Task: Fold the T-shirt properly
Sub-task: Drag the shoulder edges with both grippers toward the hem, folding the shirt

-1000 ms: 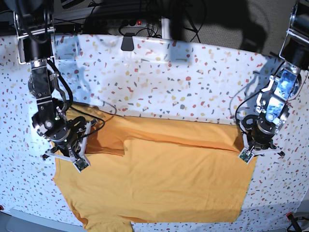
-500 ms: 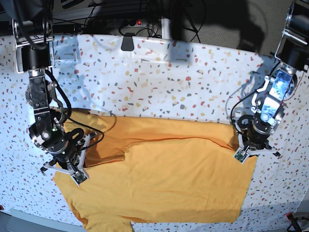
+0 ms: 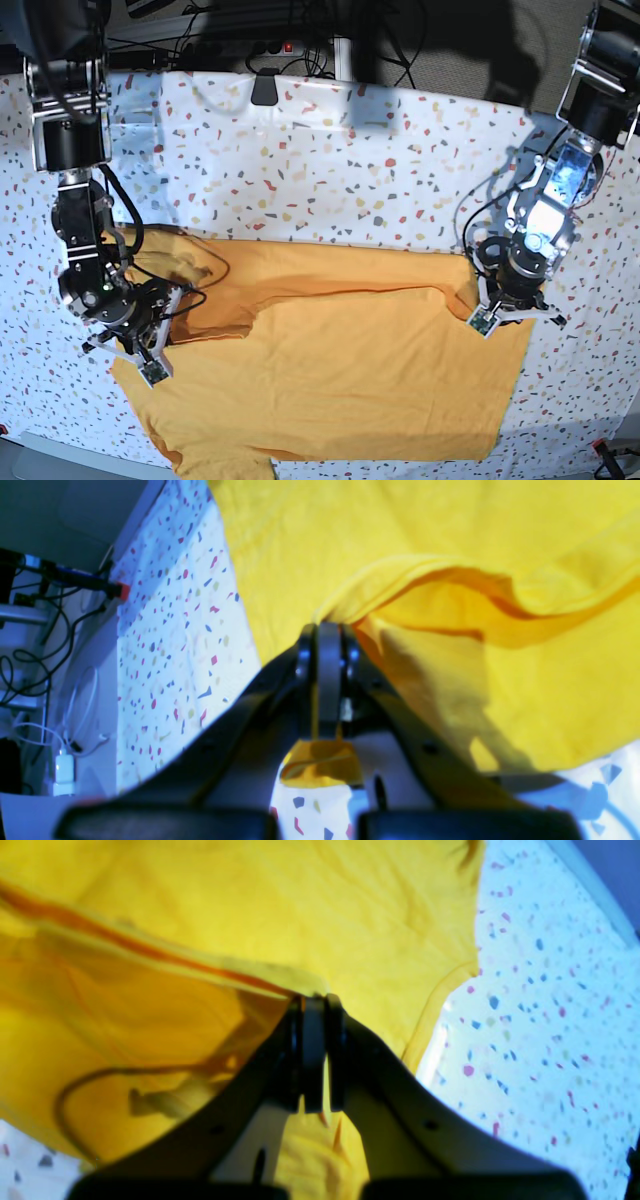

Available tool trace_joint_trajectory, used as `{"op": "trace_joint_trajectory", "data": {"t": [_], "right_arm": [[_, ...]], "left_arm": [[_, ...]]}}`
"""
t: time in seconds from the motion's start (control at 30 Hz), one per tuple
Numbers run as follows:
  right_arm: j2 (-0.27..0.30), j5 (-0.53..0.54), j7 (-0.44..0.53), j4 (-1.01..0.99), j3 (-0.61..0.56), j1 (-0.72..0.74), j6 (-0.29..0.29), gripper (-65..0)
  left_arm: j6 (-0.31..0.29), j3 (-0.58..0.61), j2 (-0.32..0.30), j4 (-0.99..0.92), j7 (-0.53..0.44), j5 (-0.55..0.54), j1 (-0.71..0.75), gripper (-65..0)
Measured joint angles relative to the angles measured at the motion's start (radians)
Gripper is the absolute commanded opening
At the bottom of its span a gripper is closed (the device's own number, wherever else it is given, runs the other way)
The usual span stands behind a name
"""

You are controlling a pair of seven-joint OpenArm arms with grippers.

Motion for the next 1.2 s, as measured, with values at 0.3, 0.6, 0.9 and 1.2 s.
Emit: {"op": "trace_joint_trajectory", "data": {"t": [0.3,0.6,0.9,1.2], "right_arm": [[-0.04,-0.003,0.007,-0.101,0.0,0.091,0.016,-65.0],[-0.044,-0.002,0.006,-0.101,0.0,0.132,0.016,-65.0],[-0.047,-0.003,-0.001,-0.102,0.0,0.143,0.016,-65.0],[-0.068,-0.008,0.002,-0.102,0.0,0.146,0.016,-65.0]], "left_arm": [[0.001,0.0,0.0,-0.001,0.012,0.0,-0.033,-65.0],[0.0,0.0,0.0,-0.001,0.012,0.0,-0.032,-65.0],[0.0,0.0,0.005,-0.135,-0.099,0.0,-0.031,-65.0],[0.0,0.0,0.013,-0.146,-0.146,0.0,-0.039,-65.0]]}}
